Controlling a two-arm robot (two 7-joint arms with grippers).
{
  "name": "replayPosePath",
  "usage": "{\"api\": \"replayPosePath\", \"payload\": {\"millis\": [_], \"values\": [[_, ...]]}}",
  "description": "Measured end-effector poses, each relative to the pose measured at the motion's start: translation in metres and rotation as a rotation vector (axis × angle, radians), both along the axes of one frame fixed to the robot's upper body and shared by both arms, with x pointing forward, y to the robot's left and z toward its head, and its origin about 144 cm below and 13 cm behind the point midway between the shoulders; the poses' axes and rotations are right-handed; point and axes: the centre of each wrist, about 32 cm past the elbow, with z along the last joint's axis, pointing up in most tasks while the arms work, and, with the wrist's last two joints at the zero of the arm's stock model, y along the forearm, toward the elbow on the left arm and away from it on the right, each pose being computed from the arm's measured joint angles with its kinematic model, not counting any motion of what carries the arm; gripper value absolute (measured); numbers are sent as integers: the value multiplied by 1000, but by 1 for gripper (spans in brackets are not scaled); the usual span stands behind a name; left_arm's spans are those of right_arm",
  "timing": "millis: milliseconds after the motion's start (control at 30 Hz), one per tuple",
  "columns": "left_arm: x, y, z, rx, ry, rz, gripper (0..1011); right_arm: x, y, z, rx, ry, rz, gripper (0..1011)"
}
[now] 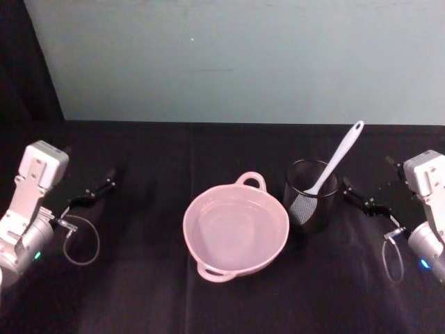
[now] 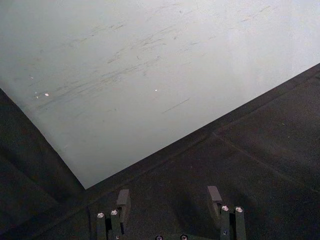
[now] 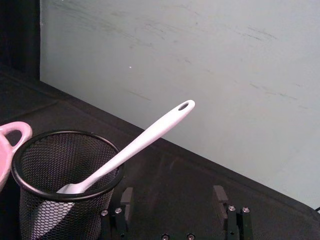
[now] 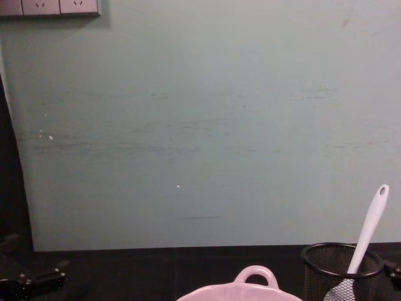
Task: Use the one hand to pick up the spoon and stir the clear water in the bowl.
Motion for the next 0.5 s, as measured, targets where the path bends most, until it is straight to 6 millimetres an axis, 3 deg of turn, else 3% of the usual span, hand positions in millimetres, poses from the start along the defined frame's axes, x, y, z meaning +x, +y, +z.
{"api": "replayPosePath", "payload": {"millis": [500], "values": [[0,0,0,0,0,0,1005,0,0,0,0,0,0,1003]]}}
